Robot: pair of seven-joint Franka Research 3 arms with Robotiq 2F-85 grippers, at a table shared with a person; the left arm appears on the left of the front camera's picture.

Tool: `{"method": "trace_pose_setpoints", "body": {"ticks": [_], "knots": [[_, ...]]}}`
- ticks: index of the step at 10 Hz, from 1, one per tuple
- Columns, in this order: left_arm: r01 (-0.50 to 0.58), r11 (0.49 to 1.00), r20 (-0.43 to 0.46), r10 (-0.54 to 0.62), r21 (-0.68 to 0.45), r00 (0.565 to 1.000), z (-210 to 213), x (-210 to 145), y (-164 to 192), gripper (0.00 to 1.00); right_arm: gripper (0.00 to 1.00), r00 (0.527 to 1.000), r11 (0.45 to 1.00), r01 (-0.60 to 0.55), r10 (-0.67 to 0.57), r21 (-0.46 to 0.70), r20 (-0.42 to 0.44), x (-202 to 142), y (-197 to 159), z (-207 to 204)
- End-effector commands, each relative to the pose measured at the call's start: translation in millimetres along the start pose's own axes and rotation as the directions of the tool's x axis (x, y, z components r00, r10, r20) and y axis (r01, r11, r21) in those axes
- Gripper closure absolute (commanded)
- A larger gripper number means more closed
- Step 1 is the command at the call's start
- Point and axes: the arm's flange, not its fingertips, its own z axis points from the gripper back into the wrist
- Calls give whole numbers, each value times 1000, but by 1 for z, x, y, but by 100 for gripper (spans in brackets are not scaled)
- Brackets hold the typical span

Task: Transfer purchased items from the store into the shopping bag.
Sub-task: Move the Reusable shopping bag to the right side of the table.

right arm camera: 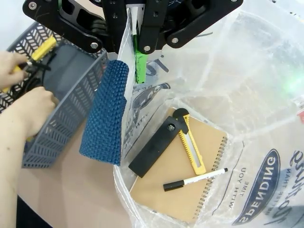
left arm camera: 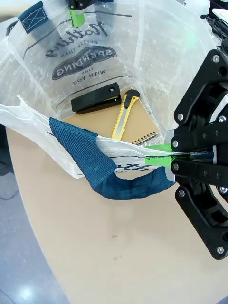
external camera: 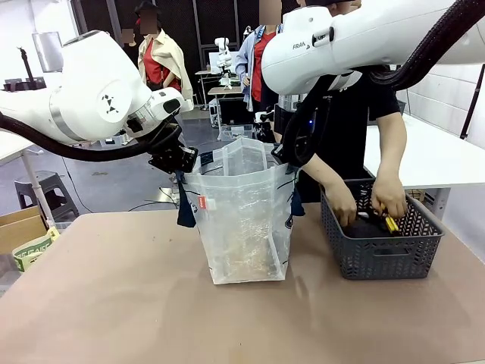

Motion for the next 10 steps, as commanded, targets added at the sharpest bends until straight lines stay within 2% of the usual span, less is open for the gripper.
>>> {"method": "trace_pose_setpoints", "body": {"ticks": [1,10], "knots": [[-1,1000,2,1,2,1000,1,0,1,100,100,1000,1000,1,-1,-2,2,0,-1,0],[-1,1000,2,1,2,1000,1,0,1,100,100,1000,1000,1,-1,-2,2,0,-1,0]]}}
